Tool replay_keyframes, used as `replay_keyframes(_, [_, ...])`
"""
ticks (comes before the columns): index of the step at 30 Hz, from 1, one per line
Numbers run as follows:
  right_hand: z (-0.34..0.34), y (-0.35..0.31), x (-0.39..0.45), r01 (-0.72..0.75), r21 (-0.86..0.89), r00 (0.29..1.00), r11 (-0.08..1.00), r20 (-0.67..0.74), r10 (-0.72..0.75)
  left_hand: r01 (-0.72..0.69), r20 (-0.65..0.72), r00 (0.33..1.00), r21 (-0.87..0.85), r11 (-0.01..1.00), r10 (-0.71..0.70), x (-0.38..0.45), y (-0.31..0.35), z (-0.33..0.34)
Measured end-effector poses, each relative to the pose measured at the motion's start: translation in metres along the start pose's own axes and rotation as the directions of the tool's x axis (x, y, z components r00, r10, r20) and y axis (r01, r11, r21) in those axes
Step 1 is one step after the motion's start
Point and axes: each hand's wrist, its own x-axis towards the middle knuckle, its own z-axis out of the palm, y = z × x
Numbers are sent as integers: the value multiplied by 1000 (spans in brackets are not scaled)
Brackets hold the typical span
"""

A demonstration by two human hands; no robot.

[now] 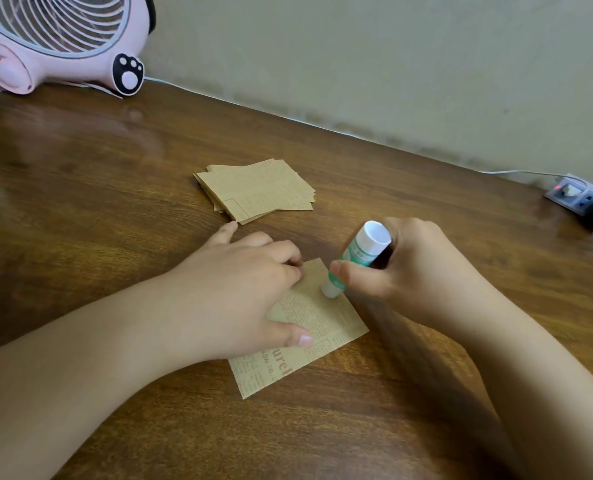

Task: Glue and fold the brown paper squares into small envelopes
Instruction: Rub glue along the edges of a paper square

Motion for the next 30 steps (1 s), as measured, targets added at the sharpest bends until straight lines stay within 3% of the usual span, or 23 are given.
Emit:
replay_keyframes(9, [-11,1,-27,8,1,998,1000,68,-8,9,-25,1000,11,1000,-9,-1,2,1])
replay_keyframes(17, [-7,5,-21,11,-5,1000,1000,-14,-12,136,-97,987,95,986,-127,-7,21,2])
replay_keyframes(22, [-12,7,-19,28,-3,997,1000,70,-28,154,-99,985,93,984,-144,-8,23,1])
replay_keyframes(30, [-11,7,-26,-44,37,999,998,-17,44,174,-124,979,102,979,-161,-9,25,0])
